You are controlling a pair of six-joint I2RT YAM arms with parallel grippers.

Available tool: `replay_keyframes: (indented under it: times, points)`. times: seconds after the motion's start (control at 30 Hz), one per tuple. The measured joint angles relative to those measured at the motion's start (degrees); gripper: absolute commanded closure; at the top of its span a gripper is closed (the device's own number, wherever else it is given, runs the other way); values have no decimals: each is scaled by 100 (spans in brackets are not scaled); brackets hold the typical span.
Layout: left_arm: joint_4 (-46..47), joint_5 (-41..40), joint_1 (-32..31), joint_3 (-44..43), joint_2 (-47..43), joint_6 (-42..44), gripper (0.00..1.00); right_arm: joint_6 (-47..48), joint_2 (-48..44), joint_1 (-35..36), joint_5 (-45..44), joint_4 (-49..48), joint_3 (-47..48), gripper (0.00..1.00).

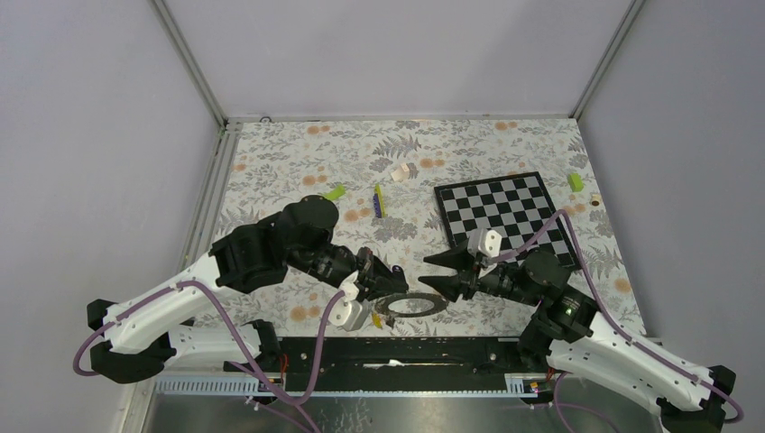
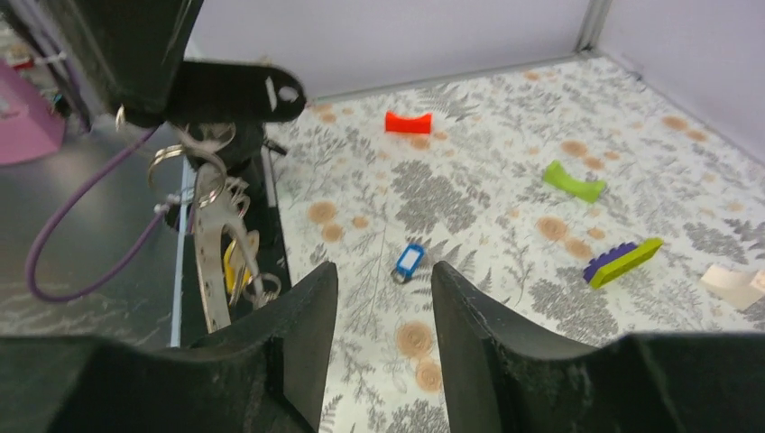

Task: Remove the keys from the keyring

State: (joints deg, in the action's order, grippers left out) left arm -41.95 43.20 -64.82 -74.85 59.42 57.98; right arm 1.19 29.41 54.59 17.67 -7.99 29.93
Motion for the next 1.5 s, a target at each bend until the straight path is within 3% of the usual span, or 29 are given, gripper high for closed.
replay_keyframes:
  times: [0.27,0.9,1.5]
  points:
    - [0,0,0,0,0,0,100,103,-87,0,1012,170,44,46]
    - [2,2,0,0,-2,0,100,-391,157,0,2055,-442,42,51]
    - [0,2,0,2,-2,0,100,-341,28,0,1779,-678,31,52]
